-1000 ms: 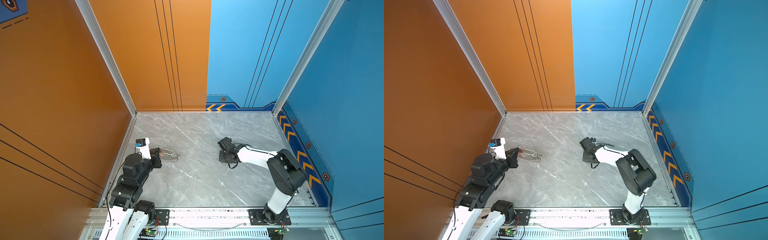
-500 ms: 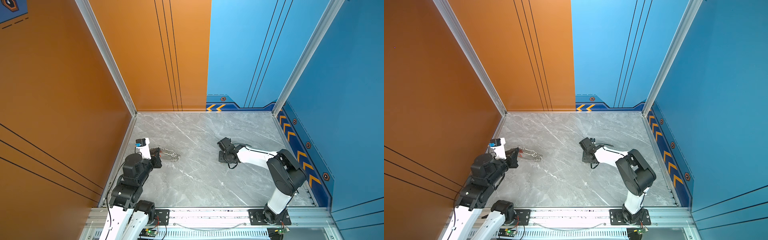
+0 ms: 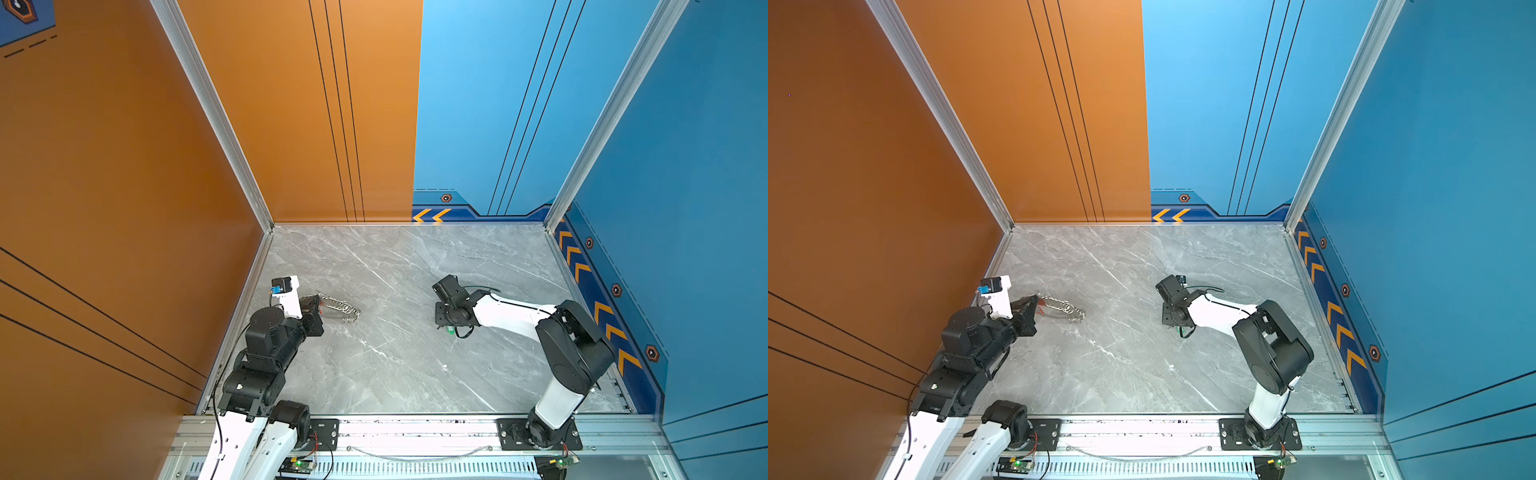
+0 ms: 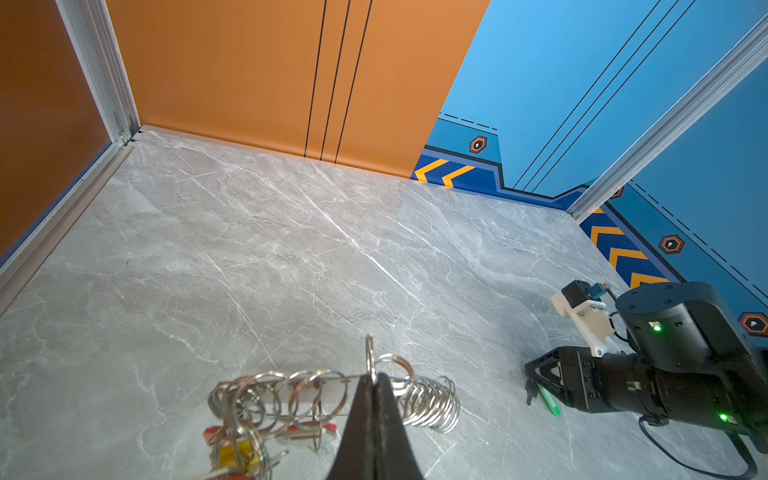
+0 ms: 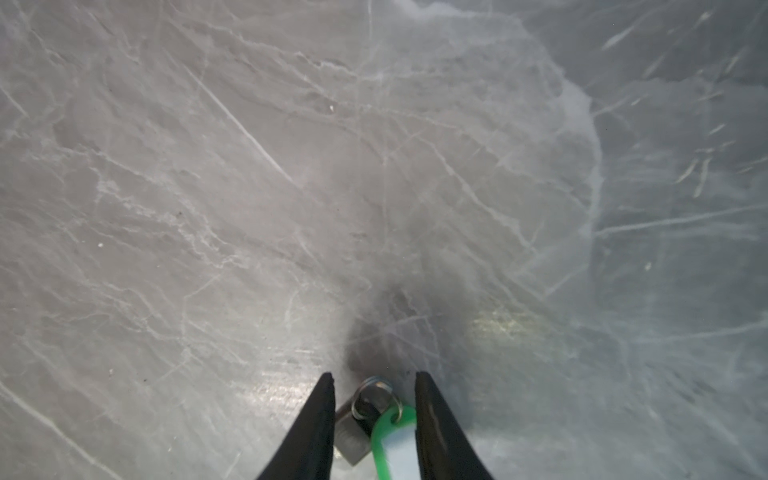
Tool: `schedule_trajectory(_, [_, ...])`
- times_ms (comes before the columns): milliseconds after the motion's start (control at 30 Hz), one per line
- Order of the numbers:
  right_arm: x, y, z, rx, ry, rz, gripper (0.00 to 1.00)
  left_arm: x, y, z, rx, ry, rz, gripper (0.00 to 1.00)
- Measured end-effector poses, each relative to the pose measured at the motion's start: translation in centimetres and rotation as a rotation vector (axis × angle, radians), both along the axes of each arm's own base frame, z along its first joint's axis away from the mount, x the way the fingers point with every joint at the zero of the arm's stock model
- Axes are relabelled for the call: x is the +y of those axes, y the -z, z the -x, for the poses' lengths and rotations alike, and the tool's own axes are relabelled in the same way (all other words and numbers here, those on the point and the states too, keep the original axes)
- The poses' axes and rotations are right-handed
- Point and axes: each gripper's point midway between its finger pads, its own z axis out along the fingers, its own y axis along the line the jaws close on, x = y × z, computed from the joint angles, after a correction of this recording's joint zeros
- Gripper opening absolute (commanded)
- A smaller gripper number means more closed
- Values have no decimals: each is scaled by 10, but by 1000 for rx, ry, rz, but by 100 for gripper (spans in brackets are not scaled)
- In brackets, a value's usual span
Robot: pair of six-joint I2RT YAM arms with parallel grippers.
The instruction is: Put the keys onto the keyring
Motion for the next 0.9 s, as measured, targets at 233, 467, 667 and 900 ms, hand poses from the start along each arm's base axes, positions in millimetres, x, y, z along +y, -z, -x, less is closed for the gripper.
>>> schedule_trajectory(233, [-6, -9, -5, -11, 14, -28, 24, 0, 1, 0, 3, -1, 3, 0])
schedule_trajectory(467, [-7, -6, -3, 7, 14, -39, 22, -1, 1, 0, 5, 1, 7, 1])
schedule_trajectory(667, [-3, 0, 2, 22, -2, -29, 23, -1, 1, 0, 6, 4, 8, 1])
schedule_trajectory(900, [-5, 9, 6, 41, -5, 3, 22, -1, 1, 0, 6, 4, 8, 1])
